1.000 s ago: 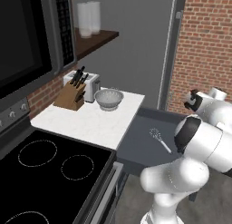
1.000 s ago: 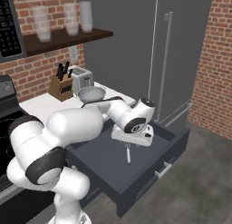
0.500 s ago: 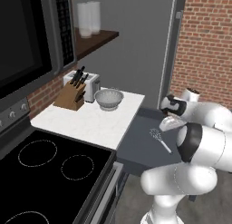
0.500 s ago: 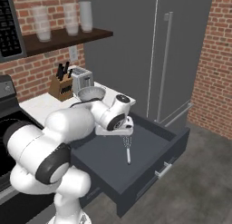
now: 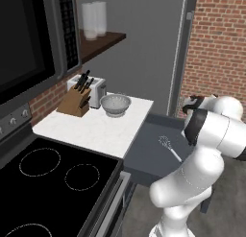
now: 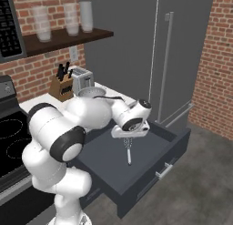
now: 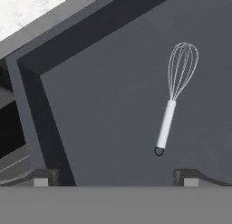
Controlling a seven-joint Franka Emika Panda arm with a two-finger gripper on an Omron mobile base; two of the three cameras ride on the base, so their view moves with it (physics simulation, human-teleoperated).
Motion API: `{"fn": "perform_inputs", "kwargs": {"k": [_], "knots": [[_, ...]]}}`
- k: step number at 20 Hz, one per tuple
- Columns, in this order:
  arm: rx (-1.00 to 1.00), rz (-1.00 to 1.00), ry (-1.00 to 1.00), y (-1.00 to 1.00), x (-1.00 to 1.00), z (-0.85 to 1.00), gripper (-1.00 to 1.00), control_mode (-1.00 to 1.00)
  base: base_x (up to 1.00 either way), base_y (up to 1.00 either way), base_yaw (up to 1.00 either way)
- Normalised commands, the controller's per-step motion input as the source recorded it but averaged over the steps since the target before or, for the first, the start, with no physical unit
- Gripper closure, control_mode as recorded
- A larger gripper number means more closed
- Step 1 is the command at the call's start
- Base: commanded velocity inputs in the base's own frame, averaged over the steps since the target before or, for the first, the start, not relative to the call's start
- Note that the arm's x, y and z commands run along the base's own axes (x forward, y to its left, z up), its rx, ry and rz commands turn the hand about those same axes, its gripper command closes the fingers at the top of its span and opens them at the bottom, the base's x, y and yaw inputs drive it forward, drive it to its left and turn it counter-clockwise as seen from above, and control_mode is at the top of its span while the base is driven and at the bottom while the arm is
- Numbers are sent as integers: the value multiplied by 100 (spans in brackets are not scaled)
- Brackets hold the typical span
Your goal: Pick the whisk from the drawer and place it on the counter.
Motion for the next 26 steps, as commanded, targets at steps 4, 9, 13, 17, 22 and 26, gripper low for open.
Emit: {"fn": "perform_inputs", "kwargs": {"k": [4,9,13,17,22,26], "knots": [[0,1,3,0,17,-23,-100,-100,0,0,0],[0,0,16,3,-19,-26,-100,-100,0,0,0],[-2,1,11,52,-45,-31,-100,-100,0,0,0],[0,1,12,49,-8,-34,-100,-100,0,0,0],[-1,0,-5,3,1,-47,-100,-100,0,0,0],[-1,0,-15,-12,0,-45,-100,-100,0,0,0]]}}
